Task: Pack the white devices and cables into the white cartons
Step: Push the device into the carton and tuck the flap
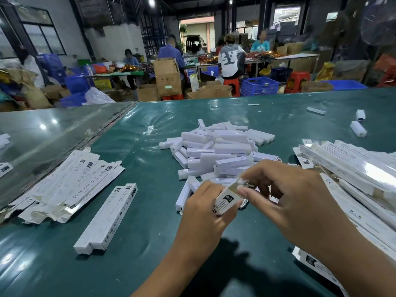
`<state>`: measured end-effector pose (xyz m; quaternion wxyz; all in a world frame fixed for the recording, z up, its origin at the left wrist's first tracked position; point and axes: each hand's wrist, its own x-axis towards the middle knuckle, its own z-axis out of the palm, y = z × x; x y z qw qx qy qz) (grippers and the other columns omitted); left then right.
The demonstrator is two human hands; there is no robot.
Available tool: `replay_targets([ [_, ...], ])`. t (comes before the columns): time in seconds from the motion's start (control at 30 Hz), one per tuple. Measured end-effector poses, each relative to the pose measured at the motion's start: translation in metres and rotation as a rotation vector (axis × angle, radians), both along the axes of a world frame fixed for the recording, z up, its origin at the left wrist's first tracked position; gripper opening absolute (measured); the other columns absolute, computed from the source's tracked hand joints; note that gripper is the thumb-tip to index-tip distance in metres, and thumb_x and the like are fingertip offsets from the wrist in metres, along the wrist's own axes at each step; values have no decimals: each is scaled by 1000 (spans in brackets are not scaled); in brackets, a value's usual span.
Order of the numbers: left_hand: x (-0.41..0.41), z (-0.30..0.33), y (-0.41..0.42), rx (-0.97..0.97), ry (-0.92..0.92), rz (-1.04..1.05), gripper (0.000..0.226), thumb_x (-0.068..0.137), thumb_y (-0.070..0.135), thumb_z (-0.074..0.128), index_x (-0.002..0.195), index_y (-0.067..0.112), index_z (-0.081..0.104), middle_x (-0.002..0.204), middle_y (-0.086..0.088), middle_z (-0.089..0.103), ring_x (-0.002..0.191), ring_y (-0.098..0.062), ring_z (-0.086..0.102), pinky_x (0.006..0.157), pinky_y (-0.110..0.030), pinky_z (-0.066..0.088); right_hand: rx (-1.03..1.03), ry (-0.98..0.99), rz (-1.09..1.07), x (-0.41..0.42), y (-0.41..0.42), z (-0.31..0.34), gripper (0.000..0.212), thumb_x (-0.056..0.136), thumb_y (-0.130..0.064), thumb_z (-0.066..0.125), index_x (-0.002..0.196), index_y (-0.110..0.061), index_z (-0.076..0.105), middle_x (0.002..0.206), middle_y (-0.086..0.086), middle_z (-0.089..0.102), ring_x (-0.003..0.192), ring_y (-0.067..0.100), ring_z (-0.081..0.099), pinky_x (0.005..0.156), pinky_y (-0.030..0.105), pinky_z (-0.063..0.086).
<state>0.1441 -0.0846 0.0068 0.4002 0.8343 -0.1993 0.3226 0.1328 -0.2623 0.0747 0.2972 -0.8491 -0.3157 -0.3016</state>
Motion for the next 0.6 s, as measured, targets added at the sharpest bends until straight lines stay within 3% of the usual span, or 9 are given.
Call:
replay_targets([
  [0.1, 0, 1, 1, -16, -21, -10, 30, 87, 34, 69, 84, 44, 41, 76, 25, 43, 72, 10, 44, 66, -4, 31, 40, 61, 62, 0, -2, 1, 11, 84, -33, 74, 88, -23, 74, 71, -25, 59, 64, -6, 52, 62, 3, 36],
  [0.2, 0, -1, 1, 10, -17, -3, 43, 87, 26, 79, 83, 44, 40, 77, 27, 42, 72, 10, 44, 65, -4, 30, 99, 101, 82, 2, -4, 1, 9, 89, -31, 74, 89, -24, 79, 74, -19, 70, 66, -1, 61, 60, 11, 43],
  [0.27, 0, -2, 0, 10, -13, 1, 45, 86, 23, 81, 83, 42, 40, 76, 27, 41, 72, 10, 44, 64, -4, 30, 157, 120, 65, 2, -2, -2, 3, 89, -26, 77, 87, -25, 79, 73, -21, 70, 63, -2, 62, 58, 8, 41],
  [0.4, -1, -1, 0, -18, -11, -9, 39, 87, 24, 79, 82, 40, 44, 76, 27, 43, 73, 9, 45, 66, -4, 31, 235, 183, 39, 2, 4, -9, 19, 84, -15, 82, 77, -28, 71, 67, -22, 65, 57, 0, 56, 55, 4, 34],
  [0.5, -1, -1, 0, -34, 11, -11, 30, 87, 28, 76, 81, 35, 48, 76, 25, 45, 73, 6, 46, 65, -7, 33, 183, 134, -24, 1, 9, -12, 15, 85, -24, 82, 77, -30, 72, 74, -16, 64, 69, 3, 57, 64, 6, 36],
  [0.6, -1, -4, 0, -93, 53, -33, 24, 85, 23, 81, 78, 25, 58, 77, 18, 53, 73, -3, 54, 64, -21, 44, 98, 145, -54, 0, 12, -15, 20, 91, -46, 63, 80, -33, 74, 102, -17, 60, 94, 2, 53, 84, 6, 32],
])
